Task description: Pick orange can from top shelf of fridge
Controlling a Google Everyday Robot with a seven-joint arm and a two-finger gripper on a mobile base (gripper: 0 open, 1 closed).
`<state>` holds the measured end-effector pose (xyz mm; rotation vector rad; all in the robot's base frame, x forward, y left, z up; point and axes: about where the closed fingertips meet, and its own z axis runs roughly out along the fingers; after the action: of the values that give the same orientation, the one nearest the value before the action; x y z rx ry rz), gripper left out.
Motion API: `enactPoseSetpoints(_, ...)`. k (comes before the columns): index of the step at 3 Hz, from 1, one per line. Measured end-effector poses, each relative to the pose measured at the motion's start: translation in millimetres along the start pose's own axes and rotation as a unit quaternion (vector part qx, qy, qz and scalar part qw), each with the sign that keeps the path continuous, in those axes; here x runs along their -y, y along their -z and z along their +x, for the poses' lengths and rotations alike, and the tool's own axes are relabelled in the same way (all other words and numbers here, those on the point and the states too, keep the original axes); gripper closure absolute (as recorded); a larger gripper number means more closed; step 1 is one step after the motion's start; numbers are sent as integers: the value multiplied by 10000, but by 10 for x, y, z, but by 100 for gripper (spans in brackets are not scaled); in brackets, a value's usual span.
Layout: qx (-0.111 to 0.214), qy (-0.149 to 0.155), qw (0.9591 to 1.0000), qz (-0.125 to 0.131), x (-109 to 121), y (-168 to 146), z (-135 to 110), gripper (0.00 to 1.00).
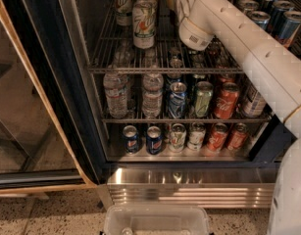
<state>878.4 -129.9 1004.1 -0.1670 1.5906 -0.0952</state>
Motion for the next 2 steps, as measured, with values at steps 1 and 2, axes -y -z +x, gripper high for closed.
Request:
enactPoseSetpoints(1, -40, -54, 10000, 40, 26, 99, 28, 100)
enactPoseSetpoints(2, -47, -121, 9999, 79, 59, 225, 36, 100)
